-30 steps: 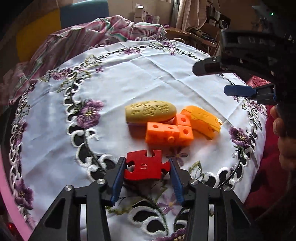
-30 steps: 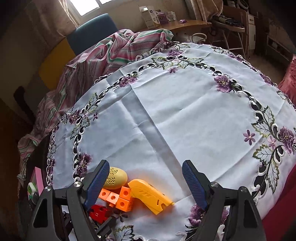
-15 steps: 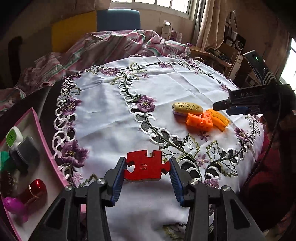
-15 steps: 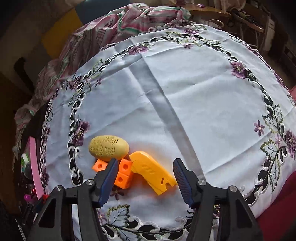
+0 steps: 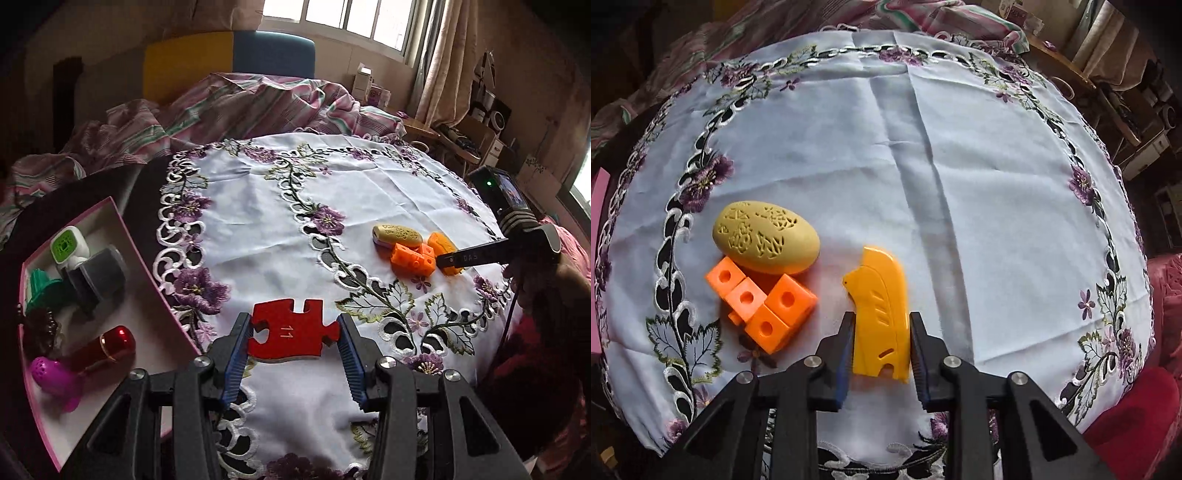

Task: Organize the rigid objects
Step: 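Carry the red puzzle piece into the tray and release it while right tool grasps yellow gun-shaped piece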

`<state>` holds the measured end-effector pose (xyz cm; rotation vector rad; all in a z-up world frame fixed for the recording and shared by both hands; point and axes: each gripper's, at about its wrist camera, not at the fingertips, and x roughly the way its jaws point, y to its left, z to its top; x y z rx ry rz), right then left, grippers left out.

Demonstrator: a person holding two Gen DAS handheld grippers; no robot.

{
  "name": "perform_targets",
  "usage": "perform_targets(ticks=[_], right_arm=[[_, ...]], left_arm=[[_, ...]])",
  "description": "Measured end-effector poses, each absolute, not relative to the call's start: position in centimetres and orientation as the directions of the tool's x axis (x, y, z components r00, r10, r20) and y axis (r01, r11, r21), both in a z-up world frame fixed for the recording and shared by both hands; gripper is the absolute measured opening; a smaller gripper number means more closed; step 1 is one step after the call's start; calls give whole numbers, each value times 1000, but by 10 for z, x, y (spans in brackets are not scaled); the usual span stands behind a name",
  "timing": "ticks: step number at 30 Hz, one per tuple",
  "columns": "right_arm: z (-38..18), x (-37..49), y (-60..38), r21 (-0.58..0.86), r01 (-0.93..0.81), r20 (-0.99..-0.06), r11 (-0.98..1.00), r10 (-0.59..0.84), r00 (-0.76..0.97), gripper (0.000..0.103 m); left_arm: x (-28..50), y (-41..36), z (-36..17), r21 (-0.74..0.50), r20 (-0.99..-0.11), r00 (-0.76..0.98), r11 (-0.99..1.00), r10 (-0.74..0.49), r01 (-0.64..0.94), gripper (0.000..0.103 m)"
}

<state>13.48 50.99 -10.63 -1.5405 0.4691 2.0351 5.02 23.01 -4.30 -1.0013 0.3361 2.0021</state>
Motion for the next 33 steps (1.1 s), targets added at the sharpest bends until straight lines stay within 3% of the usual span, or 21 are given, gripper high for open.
perform_targets(ticks=[4,15,24,33], right_arm=[[-108,141,518,5,-636,-952,-772,190,-239,27],[-110,143,514,-44,-620,-944,-783,235,-230,27],[-110,146,516,-50,-616,-941,-786,243,-234,27],[-111,142,514,-72,-605,-937,-793,261,-232,27]], left_arm=[[36,212,-38,-146,-758,-350,-666,551,-732,47],[9,135,-32,-163,-755,-446,-796,482,-583,47],[-13,54,-37,-124,-775,-537,-913,333,-388,47],[-10,53,-31,-97,-767,-562,-922,310,-375,47]])
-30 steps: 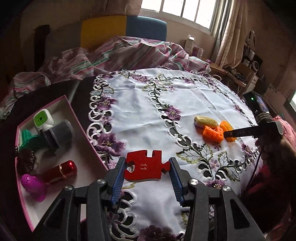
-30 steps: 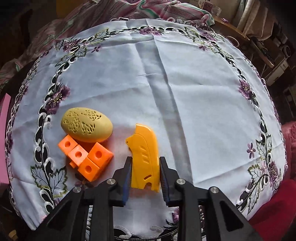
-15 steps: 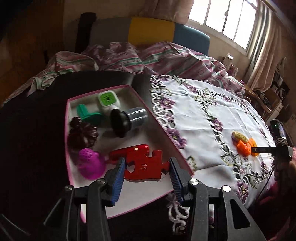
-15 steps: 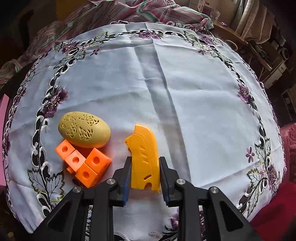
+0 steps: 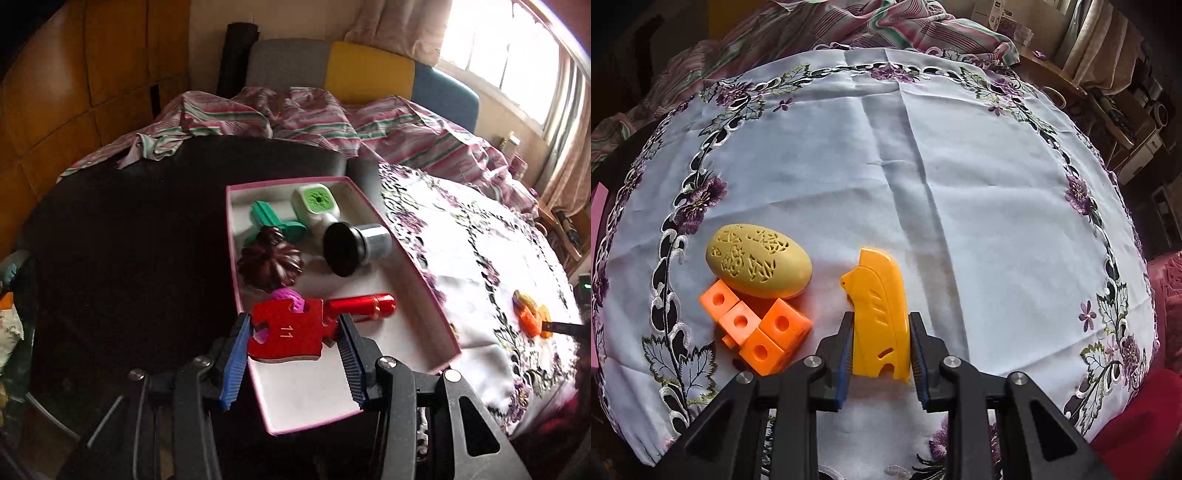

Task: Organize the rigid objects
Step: 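Carry the red puzzle piece into the tray and release it while right tool grasps yellow gun-shaped piece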

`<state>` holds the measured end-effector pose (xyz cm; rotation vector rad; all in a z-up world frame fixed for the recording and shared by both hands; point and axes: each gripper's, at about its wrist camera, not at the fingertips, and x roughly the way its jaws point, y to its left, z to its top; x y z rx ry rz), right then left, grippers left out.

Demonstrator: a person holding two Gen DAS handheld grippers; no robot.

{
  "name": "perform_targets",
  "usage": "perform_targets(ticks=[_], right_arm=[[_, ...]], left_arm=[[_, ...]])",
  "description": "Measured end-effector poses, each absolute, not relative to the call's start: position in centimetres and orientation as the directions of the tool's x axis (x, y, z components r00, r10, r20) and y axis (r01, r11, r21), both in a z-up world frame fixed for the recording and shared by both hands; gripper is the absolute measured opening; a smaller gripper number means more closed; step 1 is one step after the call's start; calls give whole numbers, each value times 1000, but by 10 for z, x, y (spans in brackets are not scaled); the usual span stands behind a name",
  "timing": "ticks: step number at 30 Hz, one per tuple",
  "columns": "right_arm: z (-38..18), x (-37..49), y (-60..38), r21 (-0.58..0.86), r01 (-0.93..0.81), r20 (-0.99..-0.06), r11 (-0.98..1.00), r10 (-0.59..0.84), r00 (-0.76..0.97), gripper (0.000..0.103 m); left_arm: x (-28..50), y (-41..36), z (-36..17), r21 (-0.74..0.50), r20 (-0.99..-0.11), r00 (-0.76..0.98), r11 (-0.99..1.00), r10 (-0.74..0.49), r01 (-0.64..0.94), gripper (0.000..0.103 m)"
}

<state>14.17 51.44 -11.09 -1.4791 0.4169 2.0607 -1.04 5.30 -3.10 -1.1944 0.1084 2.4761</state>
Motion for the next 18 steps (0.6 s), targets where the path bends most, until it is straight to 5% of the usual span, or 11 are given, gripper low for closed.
perform_targets(ticks=[18], right_arm=[[-105,124,516,-85,-621,-931,-779,284,-229,27]], left_arm=[[-14,64,-62,-80,-819,-499,-917,284,-390,47]])
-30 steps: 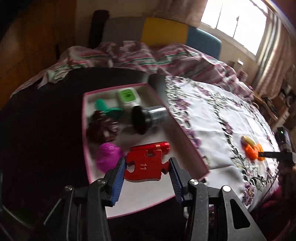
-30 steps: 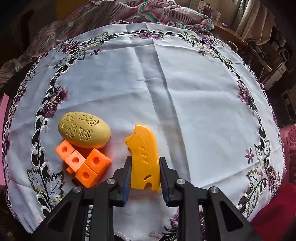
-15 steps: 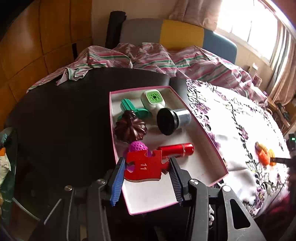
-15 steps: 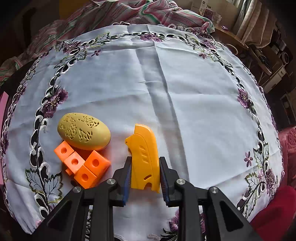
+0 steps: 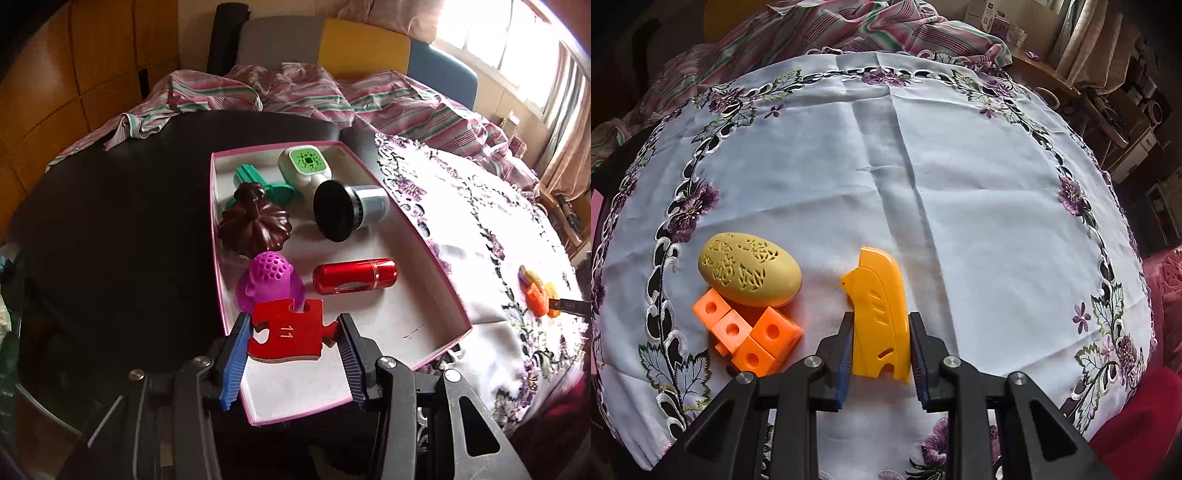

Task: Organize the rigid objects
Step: 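Carry the red puzzle piece into the tray and release it while right tool grasps yellow gun-shaped piece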

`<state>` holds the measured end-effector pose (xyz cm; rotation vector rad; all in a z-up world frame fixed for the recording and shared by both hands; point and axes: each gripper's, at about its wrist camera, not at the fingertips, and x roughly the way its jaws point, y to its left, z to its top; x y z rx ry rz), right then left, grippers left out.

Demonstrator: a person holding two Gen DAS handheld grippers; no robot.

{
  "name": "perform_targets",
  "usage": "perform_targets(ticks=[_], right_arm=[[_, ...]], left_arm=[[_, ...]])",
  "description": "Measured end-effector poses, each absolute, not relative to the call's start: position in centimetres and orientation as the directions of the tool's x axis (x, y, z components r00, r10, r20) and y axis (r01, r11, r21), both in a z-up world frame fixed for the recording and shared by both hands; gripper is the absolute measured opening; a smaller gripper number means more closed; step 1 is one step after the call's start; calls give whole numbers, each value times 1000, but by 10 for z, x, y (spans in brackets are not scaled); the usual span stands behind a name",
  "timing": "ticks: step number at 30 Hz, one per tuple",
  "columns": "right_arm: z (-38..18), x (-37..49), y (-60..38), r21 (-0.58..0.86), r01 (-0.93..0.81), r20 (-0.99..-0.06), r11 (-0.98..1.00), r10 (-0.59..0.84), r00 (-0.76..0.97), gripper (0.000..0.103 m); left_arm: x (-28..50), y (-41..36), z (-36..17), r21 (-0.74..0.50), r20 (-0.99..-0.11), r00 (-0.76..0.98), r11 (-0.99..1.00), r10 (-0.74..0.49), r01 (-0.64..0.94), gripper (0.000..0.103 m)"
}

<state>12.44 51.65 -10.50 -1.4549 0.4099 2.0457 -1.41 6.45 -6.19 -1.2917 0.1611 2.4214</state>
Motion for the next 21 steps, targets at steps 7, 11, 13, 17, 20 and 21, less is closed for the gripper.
perform_targets(ticks=[7,11,13,17,20,21], right_arm=[[-108,122,519,-87,-623,-929,-777,290,-232,27],[-105,126,518,-83,-630,-928,-772,290,-234,27],[-104,126,520,-85,-632,-925,-770,296,-237,27],[-94,131,515,-87,-640,-913,-763,318,-255,27],[-88,131,515,-80,-649,-908,-757,324,-266,27],[-89,132,515,-77,-650,-909,-756,321,-265,27]], left_arm=[[-36,71,-85,-57,-840,-481,-922,252,-383,47],[-47,81,-91,-26,-840,-490,-919,233,-394,47],[-51,85,-96,-21,-848,-480,-919,226,-394,47],[-54,89,-98,0,-844,-488,-911,221,-412,47],[-53,84,-95,-24,-839,-488,-914,239,-406,49],[-50,82,-93,-23,-832,-498,-913,243,-407,55]])
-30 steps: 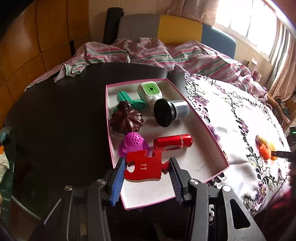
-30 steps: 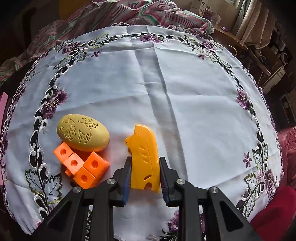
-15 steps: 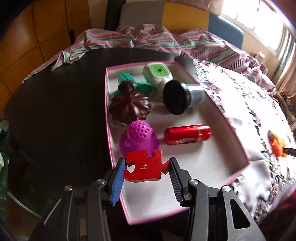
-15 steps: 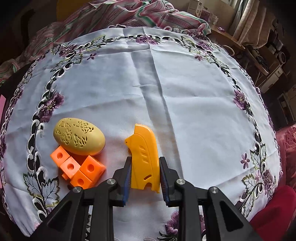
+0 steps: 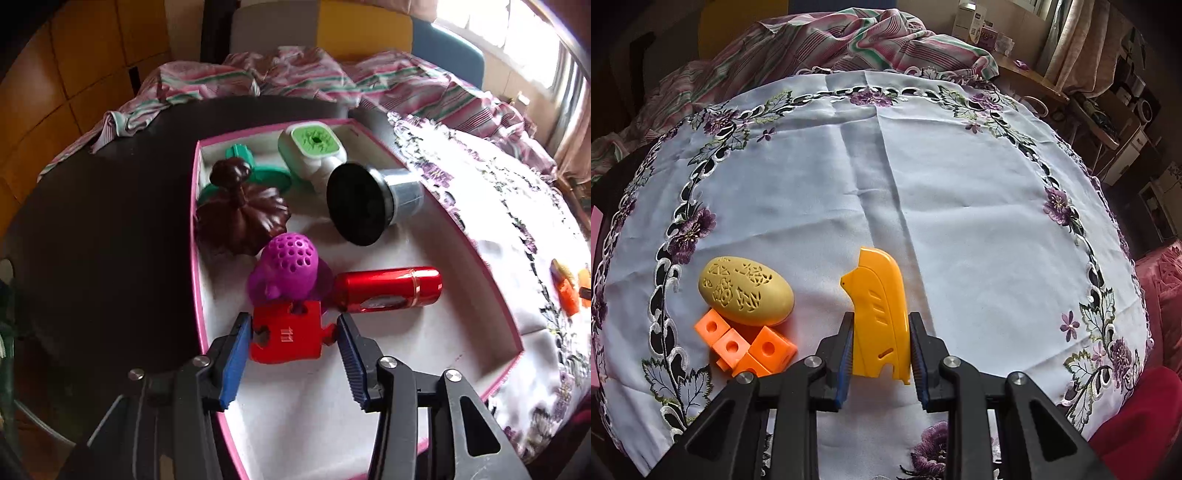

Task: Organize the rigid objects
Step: 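Carry the red puzzle piece into the tray and release it while right tool grasps yellow gun-shaped piece, then carry the yellow gun-shaped piece into the tray and open the right tool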

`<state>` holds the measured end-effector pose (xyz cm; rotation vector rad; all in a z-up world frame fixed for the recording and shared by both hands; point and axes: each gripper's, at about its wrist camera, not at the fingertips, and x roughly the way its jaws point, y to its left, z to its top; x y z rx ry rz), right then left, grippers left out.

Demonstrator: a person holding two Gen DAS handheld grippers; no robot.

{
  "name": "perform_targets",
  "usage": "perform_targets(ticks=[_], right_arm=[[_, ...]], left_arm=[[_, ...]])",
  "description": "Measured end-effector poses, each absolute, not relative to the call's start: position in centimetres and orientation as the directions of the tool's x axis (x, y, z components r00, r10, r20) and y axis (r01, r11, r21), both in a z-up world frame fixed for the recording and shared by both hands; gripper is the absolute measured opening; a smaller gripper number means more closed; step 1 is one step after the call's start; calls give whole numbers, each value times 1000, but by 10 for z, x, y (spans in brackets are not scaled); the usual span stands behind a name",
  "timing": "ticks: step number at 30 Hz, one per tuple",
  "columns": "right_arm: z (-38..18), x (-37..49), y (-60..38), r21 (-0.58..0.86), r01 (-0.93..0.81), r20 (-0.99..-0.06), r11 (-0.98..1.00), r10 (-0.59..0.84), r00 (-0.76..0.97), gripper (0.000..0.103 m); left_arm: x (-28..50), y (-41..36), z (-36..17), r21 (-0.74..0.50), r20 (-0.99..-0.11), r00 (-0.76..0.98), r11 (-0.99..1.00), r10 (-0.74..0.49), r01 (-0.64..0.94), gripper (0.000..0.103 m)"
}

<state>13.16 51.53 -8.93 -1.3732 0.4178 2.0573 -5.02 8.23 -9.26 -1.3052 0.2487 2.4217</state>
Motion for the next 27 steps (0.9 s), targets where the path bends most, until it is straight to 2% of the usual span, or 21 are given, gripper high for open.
perform_targets(ticks=[4,9,16,21,27], right_arm=[[-90,131,518,-82,-650,-907,-756,327,-265,27],[-86,137,527,-86,-678,-887,-730,367,-282,27],[-57,145,519,-38,-678,-820,-734,411,-399,27],[-43,128,487,-38,-595,-815,-803,370,-447,27],[-18,86,407,-25,-379,-796,-925,248,-552,27]], left_arm=[[-37,69,-77,-28,-796,-548,-920,258,-391,70],[-32,60,-68,-34,-789,-564,-934,243,-355,70],[-25,50,-56,-19,-777,-596,-954,203,-300,70],[-23,44,-47,-38,-761,-609,-953,223,-302,70],[-22,36,-44,-48,-759,-611,-956,224,-289,70]])
